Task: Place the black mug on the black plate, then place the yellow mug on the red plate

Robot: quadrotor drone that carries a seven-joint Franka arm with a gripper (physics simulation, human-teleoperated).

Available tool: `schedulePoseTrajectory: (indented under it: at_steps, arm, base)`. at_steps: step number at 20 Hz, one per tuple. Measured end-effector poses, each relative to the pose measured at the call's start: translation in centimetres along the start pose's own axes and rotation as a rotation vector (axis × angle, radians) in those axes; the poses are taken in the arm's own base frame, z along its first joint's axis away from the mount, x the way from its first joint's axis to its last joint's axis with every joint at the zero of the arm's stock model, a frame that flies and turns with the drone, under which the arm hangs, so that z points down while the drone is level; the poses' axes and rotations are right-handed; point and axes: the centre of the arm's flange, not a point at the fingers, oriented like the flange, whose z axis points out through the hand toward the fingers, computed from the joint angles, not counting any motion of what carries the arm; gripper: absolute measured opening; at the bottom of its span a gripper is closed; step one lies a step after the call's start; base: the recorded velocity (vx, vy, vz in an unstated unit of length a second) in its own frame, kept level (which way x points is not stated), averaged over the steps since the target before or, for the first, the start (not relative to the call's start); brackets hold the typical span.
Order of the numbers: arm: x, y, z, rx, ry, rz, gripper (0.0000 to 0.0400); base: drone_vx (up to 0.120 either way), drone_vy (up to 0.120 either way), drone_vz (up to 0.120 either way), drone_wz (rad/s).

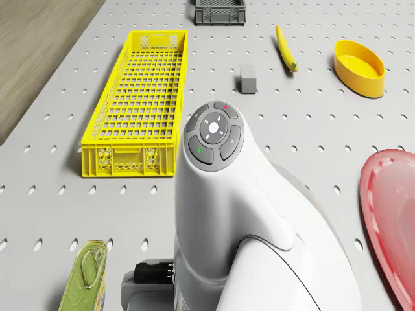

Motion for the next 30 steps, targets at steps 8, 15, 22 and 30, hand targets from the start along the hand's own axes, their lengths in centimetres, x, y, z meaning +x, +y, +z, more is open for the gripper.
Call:
schedulePoseTrajectory:
  at_steps: [8,15,22,30]
  arm:
    - [0.0,0.0,0.0,0.0,0.0,0.0,0.04]
    - [0.0,0.0,0.0,0.0,0.0,0.0,0.04]
    - [0.0,0.0,0.0,0.0,0.0,0.0,0.04]
    - [0.0,0.0,0.0,0.0,0.0,0.0,0.04]
  base:
    - [-0.12,0.12,0.0,0.0]
    - [-0.12,0.12,0.0,0.0]
    - [-0.12,0.12,0.0,0.0]
    - [-0.12,0.1,0.0,0.0]
